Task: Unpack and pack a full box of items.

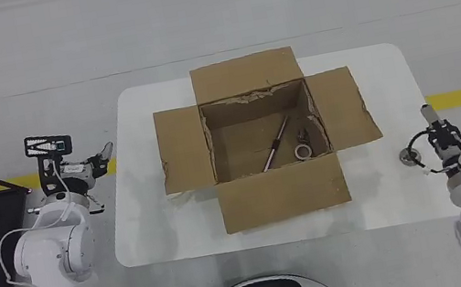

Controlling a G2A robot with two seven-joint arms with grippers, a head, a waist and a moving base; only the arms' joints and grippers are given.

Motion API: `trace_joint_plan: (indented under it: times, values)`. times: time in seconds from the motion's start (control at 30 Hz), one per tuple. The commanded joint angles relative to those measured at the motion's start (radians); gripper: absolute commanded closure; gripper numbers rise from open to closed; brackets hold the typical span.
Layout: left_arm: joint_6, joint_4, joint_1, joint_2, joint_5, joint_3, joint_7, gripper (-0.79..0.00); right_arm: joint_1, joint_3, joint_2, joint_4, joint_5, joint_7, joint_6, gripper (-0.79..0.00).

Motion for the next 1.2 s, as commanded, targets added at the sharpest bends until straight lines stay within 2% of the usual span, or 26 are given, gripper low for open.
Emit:
trace_joint_plan:
  times: [0.0,0.1,0.13,0.4,0.47,0.53,0.63,0.77,0.9,1.0,1.03,1.07,1.1,1.17]
  values:
    - [0.000,0.000,0.000,0.000,0.000,0.000,0.000,-0.785,0.028,-0.096,0.003,0.041,-0.120,-0.016,-0.043,-0.785]
    - [0.000,0.000,0.000,0.000,0.000,0.000,0.000,-0.785,0.079,-0.254,0.006,0.041,-0.295,0.002,-0.040,-0.785]
    - [0.000,0.000,0.000,0.000,0.000,0.000,0.000,-0.785,0.084,-0.269,0.006,0.041,-0.307,0.005,-0.029,-0.785]
    - [0.000,0.000,0.000,0.000,0.000,0.000,0.000,-0.785,0.084,-0.269,0.006,0.041,-0.307,0.005,-0.029,-0.785]
    - [0.000,0.000,0.000,0.000,0.000,0.000,0.000,-0.785,0.092,-0.274,0.006,0.042,-0.279,0.033,-0.065,-0.785]
    - [0.000,0.000,0.000,0.000,0.000,0.000,0.000,-0.785,0.130,-0.254,0.009,0.053,-0.219,0.084,-0.180,-0.785]
    - [0.000,0.000,0.000,0.000,0.000,0.000,0.000,-0.785,0.175,-0.273,0.016,0.042,-0.277,0.153,-0.279,-0.785]
    - [0.000,0.000,0.000,0.000,0.000,0.000,0.000,-0.785,0.301,-0.385,0.022,0.041,-0.388,0.298,-0.318,-0.785]
    - [0.000,0.000,0.000,0.000,0.000,0.000,0.000,-0.785,0.499,-0.555,0.017,0.120,-0.535,0.513,-0.214,-0.785]
    - [0.000,0.000,0.000,0.000,0.000,0.000,0.000,-0.785,0.677,-0.697,-0.003,0.256,-0.493,0.631,-0.173,-0.785]
    - [0.000,0.000,0.000,0.000,0.000,0.000,0.000,-0.785,0.725,-0.736,-0.010,0.307,-0.471,0.660,-0.168,-0.606]
    - [0.000,0.000,0.000,0.000,0.000,0.000,0.000,-0.785,0.768,-0.768,-0.017,0.352,-0.462,0.678,-0.154,-0.471]
    - [0.000,0.000,0.000,0.000,0.000,0.000,0.000,-0.785,0.801,-0.803,-0.024,0.391,-0.463,0.690,-0.136,-0.382]
    - [0.000,0.000,0.000,0.000,0.000,0.000,0.000,-0.785,0.852,-0.860,-0.037,0.445,-0.465,0.702,-0.096,-0.354]
